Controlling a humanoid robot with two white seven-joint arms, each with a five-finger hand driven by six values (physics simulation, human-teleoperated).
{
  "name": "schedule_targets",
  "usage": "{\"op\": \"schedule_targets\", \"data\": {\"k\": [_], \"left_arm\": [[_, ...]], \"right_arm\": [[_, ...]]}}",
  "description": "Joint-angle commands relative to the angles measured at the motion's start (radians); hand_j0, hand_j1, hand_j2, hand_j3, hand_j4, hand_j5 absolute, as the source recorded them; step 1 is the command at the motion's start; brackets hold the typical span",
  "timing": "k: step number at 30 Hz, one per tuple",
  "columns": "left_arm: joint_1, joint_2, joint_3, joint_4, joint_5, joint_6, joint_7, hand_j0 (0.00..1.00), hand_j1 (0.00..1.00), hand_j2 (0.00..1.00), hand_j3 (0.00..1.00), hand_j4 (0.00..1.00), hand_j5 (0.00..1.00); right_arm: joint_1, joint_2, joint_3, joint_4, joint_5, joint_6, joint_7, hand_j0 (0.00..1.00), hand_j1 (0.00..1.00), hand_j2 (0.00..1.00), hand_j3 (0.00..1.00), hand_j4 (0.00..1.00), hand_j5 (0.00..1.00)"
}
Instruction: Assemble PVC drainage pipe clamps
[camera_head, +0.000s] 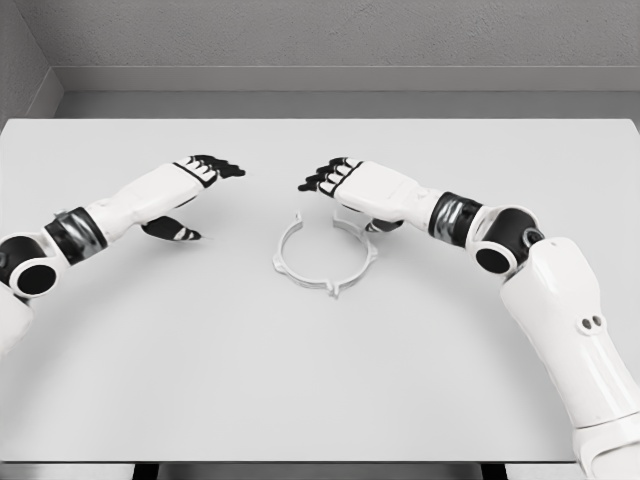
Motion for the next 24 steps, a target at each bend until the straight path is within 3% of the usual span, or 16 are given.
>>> {"op": "schedule_targets", "data": {"k": [1,8,19,24], "left_arm": [[0.0,0.005,0.003,0.005,0.009,0.001,0.001,1.0,1.0,1.0,1.0,1.0,1.0],[-0.002,-0.009,-0.004,0.005,0.009,0.001,-0.001,1.0,1.0,1.0,1.0,1.0,1.0],[-0.009,-0.071,-0.033,0.004,0.004,0.001,-0.002,1.0,1.0,1.0,1.0,1.0,1.0],[-0.014,-0.097,-0.045,0.005,-0.001,0.001,-0.002,1.0,1.0,1.0,1.0,1.0,1.0]], "right_arm": [[0.0,0.001,-0.003,0.004,-0.006,0.009,0.0,1.0,1.0,1.0,1.0,1.0,1.0],[0.002,-0.013,-0.052,-0.013,-0.014,-0.001,-0.002,1.0,1.0,1.0,1.0,1.0,1.0],[0.129,-0.104,-0.101,-0.211,-0.026,-0.001,0.001,1.0,1.0,1.0,1.0,1.0,1.0],[0.163,-0.127,-0.101,-0.243,-0.028,-0.001,0.0,1.0,1.0,1.0,1.0,1.0,1.0]]}}
